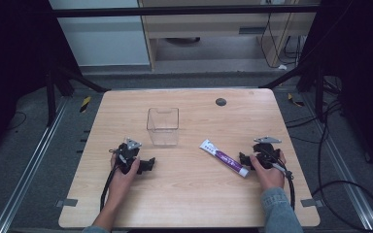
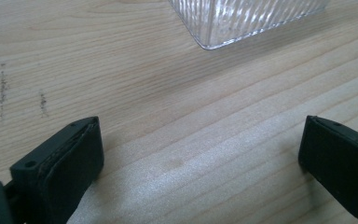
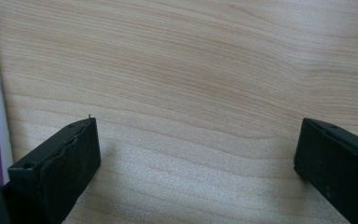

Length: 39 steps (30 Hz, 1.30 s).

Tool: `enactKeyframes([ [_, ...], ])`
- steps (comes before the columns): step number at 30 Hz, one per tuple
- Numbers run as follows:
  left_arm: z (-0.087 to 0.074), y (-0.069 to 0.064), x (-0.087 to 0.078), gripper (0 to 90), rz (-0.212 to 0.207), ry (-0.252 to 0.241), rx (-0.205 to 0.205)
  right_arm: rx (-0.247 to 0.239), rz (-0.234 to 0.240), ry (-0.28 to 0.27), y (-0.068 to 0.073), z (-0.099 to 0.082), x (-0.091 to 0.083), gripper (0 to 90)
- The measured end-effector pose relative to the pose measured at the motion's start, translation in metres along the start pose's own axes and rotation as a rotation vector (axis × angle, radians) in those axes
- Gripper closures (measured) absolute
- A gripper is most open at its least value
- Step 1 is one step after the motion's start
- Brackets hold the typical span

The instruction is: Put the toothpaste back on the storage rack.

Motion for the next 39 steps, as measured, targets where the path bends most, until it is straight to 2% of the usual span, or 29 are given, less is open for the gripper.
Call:
enactKeyframes([
  [7, 0.000, -0.001, 0.000, 0.0, 0.007, -0.002, -0.013, 0.005, -0.003, -0.002, -0.001, 0.000, 0.000, 1.1],
  [11, -0.001, -0.001, -0.001, 0.0, 0.009, -0.002, -0.014, 0.012, -0.010, -0.020, -0.004, -0.001, -0.003, 8.2],
  [12, -0.001, -0.001, -0.001, 0.0, 0.009, -0.002, -0.014, 0.025, -0.011, -0.031, -0.006, -0.001, -0.008, 8.4],
  [16, -0.001, -0.001, -0.001, 0.0, 0.008, -0.002, -0.014, 0.001, -0.014, -0.105, -0.008, 0.008, -0.035, 9.2],
  [17, -0.001, -0.001, -0.001, 0.0, 0.008, -0.002, -0.014, 0.001, -0.014, -0.105, -0.008, 0.008, -0.035, 9.2],
  [18, -0.001, -0.001, -0.001, 0.0, 0.008, -0.002, -0.014, -0.020, -0.023, -0.139, -0.007, 0.010, -0.048, 12.3],
  [19, -0.001, -0.001, -0.001, 0.0, 0.008, -0.002, -0.014, -0.020, -0.023, -0.139, -0.007, 0.010, -0.048, 12.3],
  [20, -0.001, -0.001, -0.001, 0.0, 0.009, -0.002, -0.014, -0.037, -0.008, -0.134, -0.003, 0.010, -0.058, 13.1],
  [23, -0.001, -0.001, -0.001, 0.0, 0.009, -0.002, -0.014, -0.071, 0.043, -0.122, 0.008, 0.008, -0.067, 17.3],
  [25, -0.001, -0.001, -0.001, 0.0, 0.009, -0.002, -0.014, -0.100, 0.067, -0.115, 0.018, 0.008, -0.070, 18.1],
  [26, -0.001, -0.001, -0.001, 0.0, 0.009, -0.002, -0.012, -0.100, 0.067, -0.115, 0.018, 0.008, -0.070, 18.1],
  [27, -0.001, -0.001, -0.001, 0.0, 0.009, -0.002, -0.014, -0.121, 0.096, -0.103, 0.029, 0.008, -0.072, 18.9],
  [30, -0.001, -0.001, -0.001, 0.0, 0.008, -0.002, -0.013, -0.152, 0.125, -0.080, 0.043, 0.007, -0.072, 19.4],
  [34, -0.001, -0.001, -0.001, 0.0, 0.008, -0.002, -0.013, -0.201, 0.135, -0.056, 0.058, 0.007, -0.071, 20.1],
  [36, -0.001, -0.001, -0.001, 0.0, 0.008, -0.002, -0.013, -0.212, 0.130, -0.048, 0.061, 0.007, -0.070, 20.2],
  [39, 0.000, -0.001, 0.000, 0.0, 0.008, -0.002, -0.013, -0.237, 0.141, -0.022, 0.074, 0.010, -0.069, 22.3],
])
Point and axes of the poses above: each handheld gripper's, and its own axes: x roughly forward along the jaws, z roughly out of its top, y roughly to its left, the point moved 6 cm from there along x, roughly forward along the jaws, and after that the axes turned 5 degrees about y, right-handed, at the moved point
